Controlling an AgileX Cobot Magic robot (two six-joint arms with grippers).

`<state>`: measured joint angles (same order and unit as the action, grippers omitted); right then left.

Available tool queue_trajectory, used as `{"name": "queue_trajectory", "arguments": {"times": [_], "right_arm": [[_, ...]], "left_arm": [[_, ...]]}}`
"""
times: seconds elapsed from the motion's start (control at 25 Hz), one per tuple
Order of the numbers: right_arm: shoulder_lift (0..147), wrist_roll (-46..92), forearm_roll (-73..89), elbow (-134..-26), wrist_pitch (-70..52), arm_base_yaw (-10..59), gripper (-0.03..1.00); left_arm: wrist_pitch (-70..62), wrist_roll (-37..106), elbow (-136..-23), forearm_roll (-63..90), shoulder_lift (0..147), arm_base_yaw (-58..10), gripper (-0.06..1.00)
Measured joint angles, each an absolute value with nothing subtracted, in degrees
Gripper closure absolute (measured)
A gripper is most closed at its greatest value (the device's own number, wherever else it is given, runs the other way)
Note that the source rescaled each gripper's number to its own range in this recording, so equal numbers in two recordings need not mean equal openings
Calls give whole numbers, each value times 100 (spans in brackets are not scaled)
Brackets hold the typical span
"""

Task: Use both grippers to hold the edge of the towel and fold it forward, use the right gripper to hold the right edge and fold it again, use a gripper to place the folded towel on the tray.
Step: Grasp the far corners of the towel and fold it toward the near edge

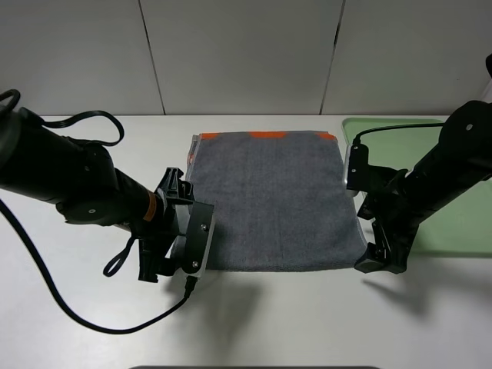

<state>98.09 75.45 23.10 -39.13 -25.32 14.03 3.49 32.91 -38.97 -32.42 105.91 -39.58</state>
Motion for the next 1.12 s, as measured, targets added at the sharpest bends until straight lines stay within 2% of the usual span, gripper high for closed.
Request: {"name": "queue_trajectory", "arguments": {"times": [1.12], "right_arm": [[10553, 7622, 2459, -3946, -2151, 1403, -3]], "left_arm": [[312, 3291, -3897, -3242, 10596, -3958, 8]]}}
